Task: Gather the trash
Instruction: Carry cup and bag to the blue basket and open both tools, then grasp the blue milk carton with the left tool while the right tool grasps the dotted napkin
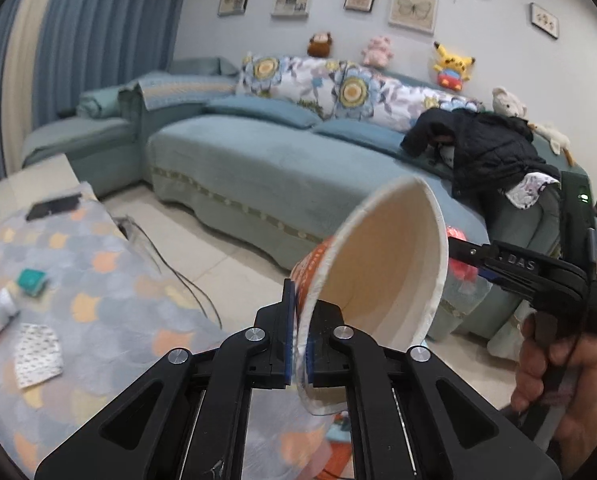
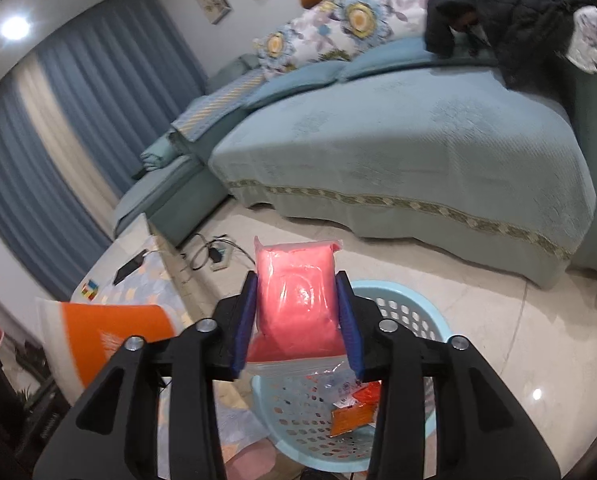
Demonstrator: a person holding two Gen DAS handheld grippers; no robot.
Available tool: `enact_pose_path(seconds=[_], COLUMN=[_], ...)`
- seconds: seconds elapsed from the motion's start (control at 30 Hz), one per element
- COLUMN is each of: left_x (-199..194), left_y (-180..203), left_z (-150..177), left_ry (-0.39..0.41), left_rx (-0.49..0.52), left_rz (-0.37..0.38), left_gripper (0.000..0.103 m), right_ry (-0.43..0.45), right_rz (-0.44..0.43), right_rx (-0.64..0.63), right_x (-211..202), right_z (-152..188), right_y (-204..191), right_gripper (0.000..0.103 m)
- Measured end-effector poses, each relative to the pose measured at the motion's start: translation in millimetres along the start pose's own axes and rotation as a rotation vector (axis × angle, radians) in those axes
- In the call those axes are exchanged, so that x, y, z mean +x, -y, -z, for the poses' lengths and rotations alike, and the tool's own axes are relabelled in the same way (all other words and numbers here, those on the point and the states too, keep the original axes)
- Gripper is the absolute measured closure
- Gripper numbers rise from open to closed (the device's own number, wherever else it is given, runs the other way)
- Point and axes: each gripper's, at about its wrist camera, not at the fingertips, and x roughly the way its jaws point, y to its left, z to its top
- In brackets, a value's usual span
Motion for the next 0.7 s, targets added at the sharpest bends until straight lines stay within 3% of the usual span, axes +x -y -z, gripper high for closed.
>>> enact_pose_path(seconds=[0.03, 0.07, 0.1, 0.37, 0.5, 0.7], left_x=[7, 10, 12, -26, -69, -113], left_y=[4, 4, 5, -28, -70, -151], left_z=[-3, -5, -7, 2, 32, 84], left_ry=[-0.014, -0.022, -0.019, -0.012, -0.030, -0.114], left_rx=[0.000, 0.002, 0.003, 0.040, 0.061, -0.033], left_rz=[0.003, 0.006, 0.000, -0.050, -0.156, -0.326], left_gripper=[0.074, 0.052, 0.044, 0.043, 0.043, 0.039], right_ry=[0.002, 0.015, 0.022, -0.012, -0.055, -0.094], right_rz=[0.006, -0.007, -0.020, -0.136, -0.178, -0.192], right_rx=[0.020, 0.050, 0.064, 0.168, 0.127, -0.019], right_x=[1, -1, -4, -6, -4, 2], right_z=[-2, -3, -4, -1, 8, 26], right_y=[3, 7, 9, 17, -4, -60], right_gripper=[0.051, 0.047, 0.043, 0.041, 0.041, 0.041])
